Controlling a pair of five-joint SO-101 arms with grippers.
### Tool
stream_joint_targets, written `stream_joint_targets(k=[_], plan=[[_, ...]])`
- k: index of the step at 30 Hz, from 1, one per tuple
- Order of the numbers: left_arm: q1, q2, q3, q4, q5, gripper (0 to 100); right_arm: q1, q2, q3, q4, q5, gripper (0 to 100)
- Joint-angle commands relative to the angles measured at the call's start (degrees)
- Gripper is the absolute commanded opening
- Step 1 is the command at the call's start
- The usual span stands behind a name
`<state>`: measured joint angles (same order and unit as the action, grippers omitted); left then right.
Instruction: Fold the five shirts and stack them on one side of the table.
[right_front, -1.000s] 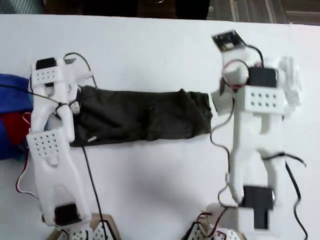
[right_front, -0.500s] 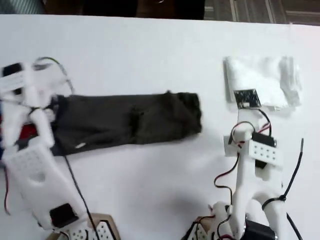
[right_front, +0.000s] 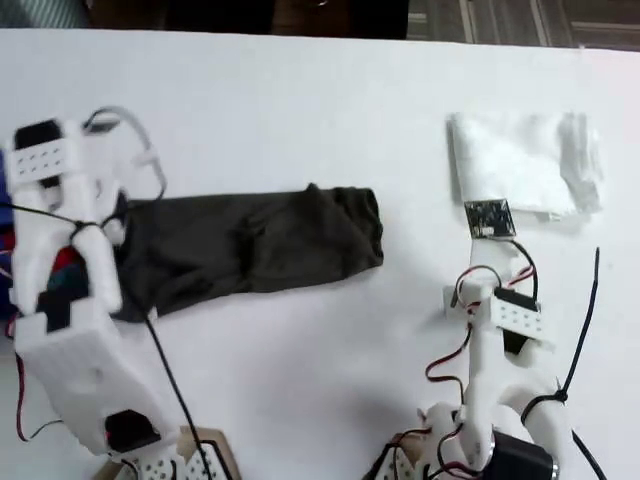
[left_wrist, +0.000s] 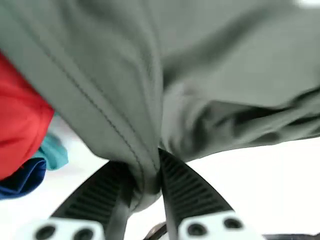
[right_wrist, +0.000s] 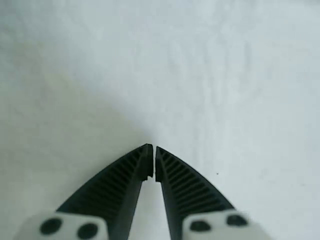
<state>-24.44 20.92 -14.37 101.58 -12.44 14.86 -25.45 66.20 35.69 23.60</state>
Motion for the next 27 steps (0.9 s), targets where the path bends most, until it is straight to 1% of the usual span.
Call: stream_joint_targets(k=[1, 5, 8, 13, 16, 19, 23, 27], plan=[[9.0, -10.4, -0.6, 0.9, 3.9, 3, 0.2, -0.8, -0.2, -1.0, -0.1, 1.8], [20.7, -16.2, -0.9, 0.7, 5.0, 3, 0.2, -0.8, -0.2, -1.0, -0.1, 1.8], [28.7, -17.1, -2.2, 0.7, 5.8, 3, 0.1, -0.8, -0.2, -1.1, -0.1, 1.8], [37.3, -17.0, -6.7, 0.6, 11.0, 3, 0.1, -0.8, -0.1, -1.1, -0.2, 1.8], [41.2, -15.3, -10.2, -1.4, 11.3, 3, 0.1, -0.9, 0.4, -1.1, -0.2, 1.8], [43.8, -10.5, -15.7, -3.7, 11.4, 3, 0.1, -0.9, 0.4, -1.1, -0.2, 1.8], [45.7, -0.6, -25.3, -4.0, 11.4, 3, 0.1, -0.9, 0.4, -1.2, -0.2, 1.8], [46.1, 10.3, -37.1, -3.8, 11.4, 3, 0.1, -0.8, 0.4, -1.8, -0.3, 1.8]])
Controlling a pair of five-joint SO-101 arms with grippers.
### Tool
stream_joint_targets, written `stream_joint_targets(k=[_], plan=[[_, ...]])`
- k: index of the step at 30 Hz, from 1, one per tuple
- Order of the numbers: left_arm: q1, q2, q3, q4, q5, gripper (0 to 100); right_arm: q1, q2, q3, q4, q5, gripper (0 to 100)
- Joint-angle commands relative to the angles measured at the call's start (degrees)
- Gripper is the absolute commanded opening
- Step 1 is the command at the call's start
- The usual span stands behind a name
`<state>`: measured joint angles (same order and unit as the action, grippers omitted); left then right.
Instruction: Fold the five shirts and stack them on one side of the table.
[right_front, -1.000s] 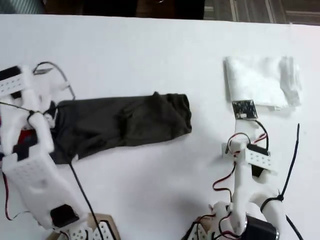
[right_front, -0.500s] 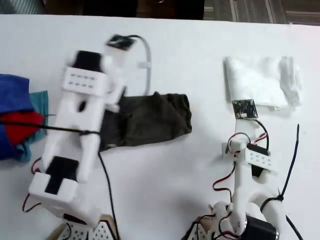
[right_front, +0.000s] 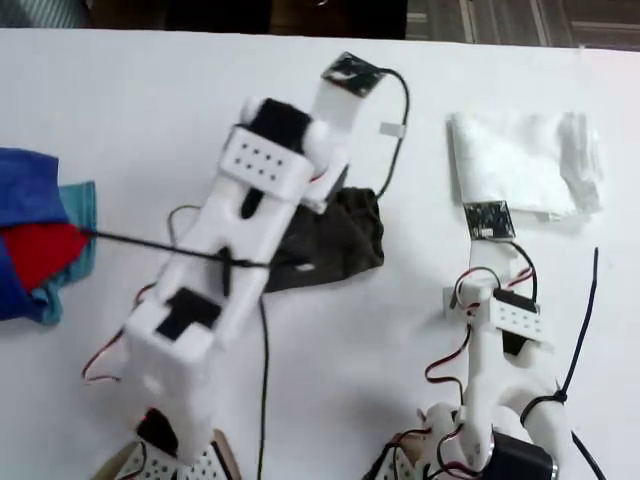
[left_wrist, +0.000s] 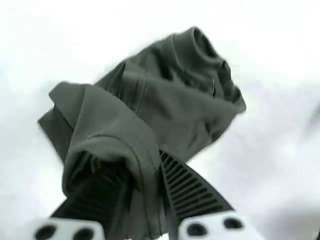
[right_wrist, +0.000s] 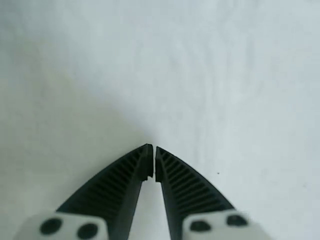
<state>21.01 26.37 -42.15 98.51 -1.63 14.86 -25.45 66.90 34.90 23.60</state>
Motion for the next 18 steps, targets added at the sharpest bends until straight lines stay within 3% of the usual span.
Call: stream_joint_targets(k=[1, 13, 18], plan=[[0.6, 7.5, -12.4, -0.8, 0.6, 3, 0.1, -0.8, -0.4, -1.1, -1.0, 1.8], [4.6, 26.9, -34.8, 2.6, 0.8, 4, 0.4, -0.8, -0.4, -1.2, -2.6, 1.8], [4.3, 26.5, -35.8, 3.8, 0.7, 23, 0.4, -0.8, -0.4, -1.2, -2.6, 1.8]])
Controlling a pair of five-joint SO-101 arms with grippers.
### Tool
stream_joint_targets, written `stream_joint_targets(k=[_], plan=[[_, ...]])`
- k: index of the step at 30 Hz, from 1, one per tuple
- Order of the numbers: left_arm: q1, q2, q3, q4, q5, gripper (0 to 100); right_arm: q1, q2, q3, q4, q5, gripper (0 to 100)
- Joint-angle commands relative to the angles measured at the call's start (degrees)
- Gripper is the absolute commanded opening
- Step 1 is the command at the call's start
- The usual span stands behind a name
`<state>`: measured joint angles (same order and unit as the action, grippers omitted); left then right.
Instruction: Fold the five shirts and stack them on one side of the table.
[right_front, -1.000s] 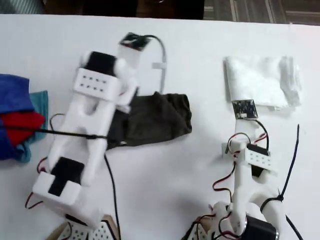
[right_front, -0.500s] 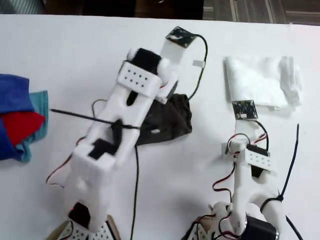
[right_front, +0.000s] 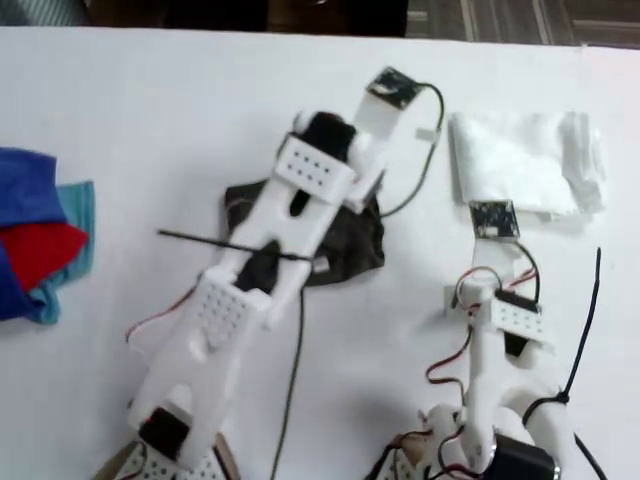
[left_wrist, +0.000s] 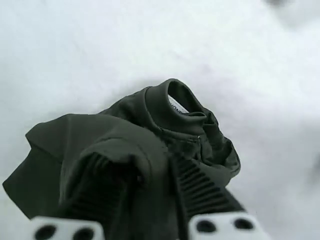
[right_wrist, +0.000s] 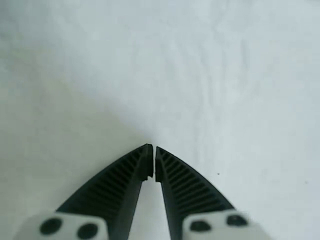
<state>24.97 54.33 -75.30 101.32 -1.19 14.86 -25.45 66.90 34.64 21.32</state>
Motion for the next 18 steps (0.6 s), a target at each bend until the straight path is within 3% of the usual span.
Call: stream_joint_targets(k=[1, 9, 12, 13, 14, 15, 18], plan=[[0.3, -2.3, -2.7, 1.0, 0.3, 27, 0.4, -0.8, -0.4, -0.9, -0.4, 1.8], [-3.5, -15.4, -2.2, 1.1, 0.0, 24, 0.4, -0.8, -0.4, -0.9, -0.4, 1.8], [-7.8, -18.2, -0.6, 1.1, 0.0, 12, 0.3, -0.8, -0.4, -1.0, -0.3, 1.8], [-9.2, -18.5, 1.4, 1.1, -0.1, 3, 0.3, -0.8, -0.4, -1.0, -0.3, 1.8], [-10.5, -18.6, 3.9, 1.1, -0.1, 1, 0.3, -0.8, -0.4, -1.0, -0.3, 1.8], [-11.8, -18.6, 7.5, 1.1, -0.6, 5, 0.3, -0.8, -0.4, -1.0, -0.3, 1.8], [-14.3, -18.1, 19.6, 0.5, -4.2, 3, 0.2, -0.8, -0.4, -1.4, -0.3, 1.8]])
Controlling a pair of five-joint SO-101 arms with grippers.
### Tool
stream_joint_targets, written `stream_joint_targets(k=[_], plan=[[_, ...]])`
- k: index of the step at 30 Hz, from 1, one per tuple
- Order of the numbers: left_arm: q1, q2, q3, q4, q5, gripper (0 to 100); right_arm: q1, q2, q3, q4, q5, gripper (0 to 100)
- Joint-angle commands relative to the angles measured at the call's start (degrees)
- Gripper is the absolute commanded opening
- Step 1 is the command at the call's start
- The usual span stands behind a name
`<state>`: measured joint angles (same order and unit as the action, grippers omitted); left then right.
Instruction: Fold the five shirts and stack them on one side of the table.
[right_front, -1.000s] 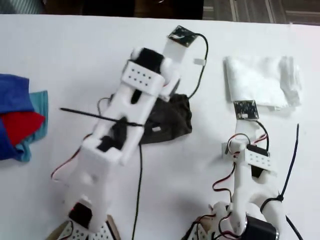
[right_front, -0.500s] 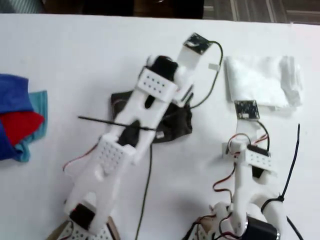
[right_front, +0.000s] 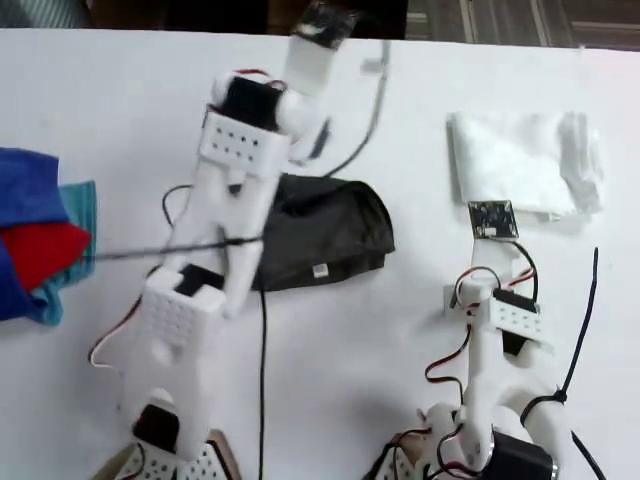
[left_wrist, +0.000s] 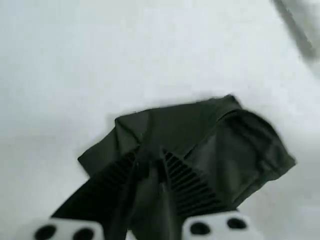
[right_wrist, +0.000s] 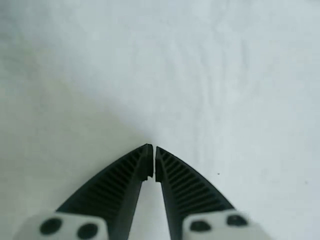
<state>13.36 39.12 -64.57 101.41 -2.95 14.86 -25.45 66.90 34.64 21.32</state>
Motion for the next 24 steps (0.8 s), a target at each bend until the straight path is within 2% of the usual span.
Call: stream_joint_targets(k=[1, 5, 10, 14, 19, 24], plan=[[-3.3, -2.8, 12.7, -0.4, -3.3, 3, 0.2, -0.8, -0.4, -1.5, -0.4, 1.8], [-4.1, -3.0, 24.3, -7.8, -4.3, 3, 0.2, -0.8, -0.4, -1.5, -0.4, 1.8], [-2.5, -2.9, 31.3, -13.5, -4.1, 3, 0.2, -0.8, -0.4, -1.5, -0.4, 1.8], [-1.1, -2.9, 32.2, -16.8, -2.4, 3, 0.2, -0.8, -0.3, -1.5, -0.4, 1.8], [1.1, -2.5, 32.7, -24.7, -1.7, 3, 0.2, -0.8, -0.3, -1.4, -0.4, 1.8], [2.0, 3.0, 29.0, -31.0, -1.6, 3, 0.2, -0.8, -0.3, -1.5, -0.4, 1.8]])
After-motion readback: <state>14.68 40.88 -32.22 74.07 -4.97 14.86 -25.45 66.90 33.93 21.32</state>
